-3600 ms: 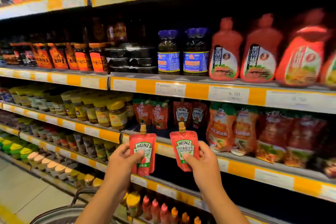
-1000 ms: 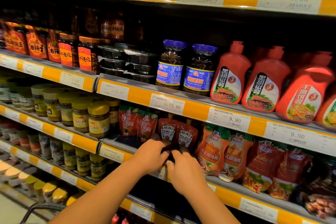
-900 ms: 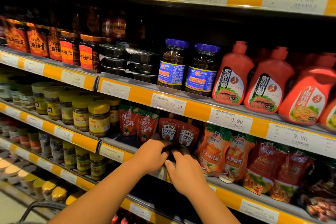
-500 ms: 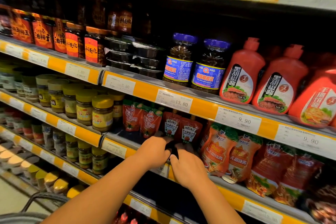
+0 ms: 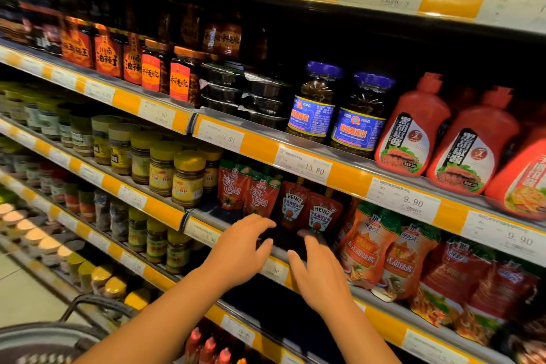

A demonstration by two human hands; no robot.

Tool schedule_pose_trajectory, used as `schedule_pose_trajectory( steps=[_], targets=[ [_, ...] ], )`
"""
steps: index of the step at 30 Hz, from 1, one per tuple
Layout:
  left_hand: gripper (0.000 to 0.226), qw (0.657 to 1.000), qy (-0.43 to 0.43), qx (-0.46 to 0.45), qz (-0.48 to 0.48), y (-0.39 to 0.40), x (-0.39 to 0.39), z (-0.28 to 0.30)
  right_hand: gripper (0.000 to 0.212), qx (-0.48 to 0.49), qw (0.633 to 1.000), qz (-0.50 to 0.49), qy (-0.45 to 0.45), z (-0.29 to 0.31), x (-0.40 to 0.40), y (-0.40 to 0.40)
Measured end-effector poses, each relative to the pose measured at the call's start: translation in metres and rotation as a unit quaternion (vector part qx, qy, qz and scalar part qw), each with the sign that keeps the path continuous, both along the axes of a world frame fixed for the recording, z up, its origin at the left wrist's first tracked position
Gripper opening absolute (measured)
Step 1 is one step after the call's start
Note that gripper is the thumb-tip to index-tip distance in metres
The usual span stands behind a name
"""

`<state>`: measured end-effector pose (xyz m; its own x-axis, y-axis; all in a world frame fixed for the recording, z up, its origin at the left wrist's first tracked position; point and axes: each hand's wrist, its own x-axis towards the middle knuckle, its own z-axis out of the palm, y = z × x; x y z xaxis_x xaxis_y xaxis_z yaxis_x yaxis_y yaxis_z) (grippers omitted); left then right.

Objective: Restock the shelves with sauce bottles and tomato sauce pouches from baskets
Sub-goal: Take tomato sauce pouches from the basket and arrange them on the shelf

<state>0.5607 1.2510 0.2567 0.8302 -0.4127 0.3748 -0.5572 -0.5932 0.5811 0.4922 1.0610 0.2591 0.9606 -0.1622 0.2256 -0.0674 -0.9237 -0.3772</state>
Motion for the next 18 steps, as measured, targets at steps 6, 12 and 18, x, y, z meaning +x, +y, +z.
schedule_pose_trajectory(
  steps=[6, 12, 18],
  targets=[
    [0.035, 0.995, 0.017, -0.086, 0.054, 0.055, -0.035, -0.022, 0.043, 0.049, 0.99, 0.082, -0.099, -0.003, -0.007, 0.032],
    [0.031, 0.975, 0.068, -0.143, 0.153, 0.13, -0.067, -0.057, 0.036, 0.074, 0.971, 0.203, -0.099, -0.016, -0.017, 0.114],
    [0.032, 0.962, 0.113, -0.124, 0.213, 0.223, -0.112, -0.098, 0.039, 0.107, 0.956, 0.273, -0.019, -0.057, -0.023, 0.193]
  ],
)
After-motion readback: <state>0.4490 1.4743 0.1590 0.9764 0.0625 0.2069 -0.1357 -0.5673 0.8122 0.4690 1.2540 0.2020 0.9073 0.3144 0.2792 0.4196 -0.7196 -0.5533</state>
